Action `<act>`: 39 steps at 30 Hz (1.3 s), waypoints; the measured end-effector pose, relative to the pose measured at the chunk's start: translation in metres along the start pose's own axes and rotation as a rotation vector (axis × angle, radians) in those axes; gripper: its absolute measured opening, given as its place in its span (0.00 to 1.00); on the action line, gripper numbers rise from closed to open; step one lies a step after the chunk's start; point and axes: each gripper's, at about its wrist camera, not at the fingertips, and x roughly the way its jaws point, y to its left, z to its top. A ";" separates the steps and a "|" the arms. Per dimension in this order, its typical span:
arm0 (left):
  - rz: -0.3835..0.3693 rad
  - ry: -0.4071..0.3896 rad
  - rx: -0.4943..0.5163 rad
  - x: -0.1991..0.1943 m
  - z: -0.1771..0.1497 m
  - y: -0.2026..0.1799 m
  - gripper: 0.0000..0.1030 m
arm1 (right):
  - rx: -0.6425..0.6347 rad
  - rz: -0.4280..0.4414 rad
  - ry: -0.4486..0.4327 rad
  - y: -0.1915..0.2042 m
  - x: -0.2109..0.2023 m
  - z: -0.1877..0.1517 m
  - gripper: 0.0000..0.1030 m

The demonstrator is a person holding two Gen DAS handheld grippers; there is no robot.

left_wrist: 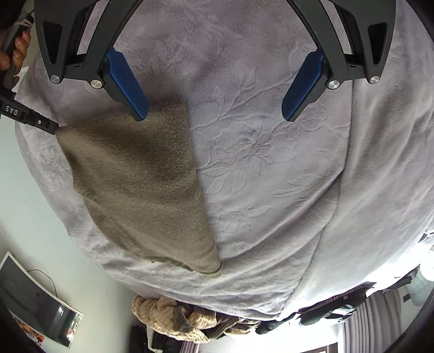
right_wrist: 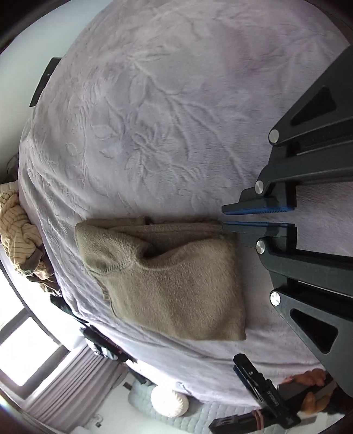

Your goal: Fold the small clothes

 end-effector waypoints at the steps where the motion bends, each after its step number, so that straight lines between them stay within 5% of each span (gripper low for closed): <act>1: 0.002 -0.004 -0.001 -0.001 0.000 -0.001 0.97 | 0.002 0.006 0.000 0.001 -0.002 -0.001 0.07; 10: 0.003 -0.032 -0.021 -0.017 -0.015 0.002 0.97 | 0.005 0.067 0.022 0.021 -0.014 -0.009 0.09; 12: 0.016 -0.046 -0.017 -0.021 -0.019 0.002 0.97 | 0.005 0.078 0.028 0.025 -0.014 -0.009 0.21; 14: 0.028 -0.055 -0.022 -0.025 -0.023 0.005 0.97 | -0.007 0.076 0.027 0.031 -0.016 -0.011 0.49; 15: 0.033 -0.055 -0.030 -0.027 -0.025 0.006 0.97 | -0.017 0.076 0.026 0.034 -0.016 -0.012 0.54; 22: 0.004 -0.066 -0.143 -0.032 -0.041 0.022 0.99 | -0.051 0.097 0.080 0.045 -0.004 -0.015 0.58; 28: -0.013 -0.115 -0.184 -0.042 -0.048 0.025 0.99 | -0.093 0.129 0.070 0.061 0.001 -0.014 0.83; 31: 0.013 -0.113 -0.185 -0.045 -0.047 0.025 0.99 | -0.116 0.149 -0.004 0.068 -0.005 -0.012 0.86; 39: -0.007 -0.036 -0.238 -0.028 -0.052 0.033 0.99 | -0.049 0.264 0.095 0.061 0.011 -0.009 0.86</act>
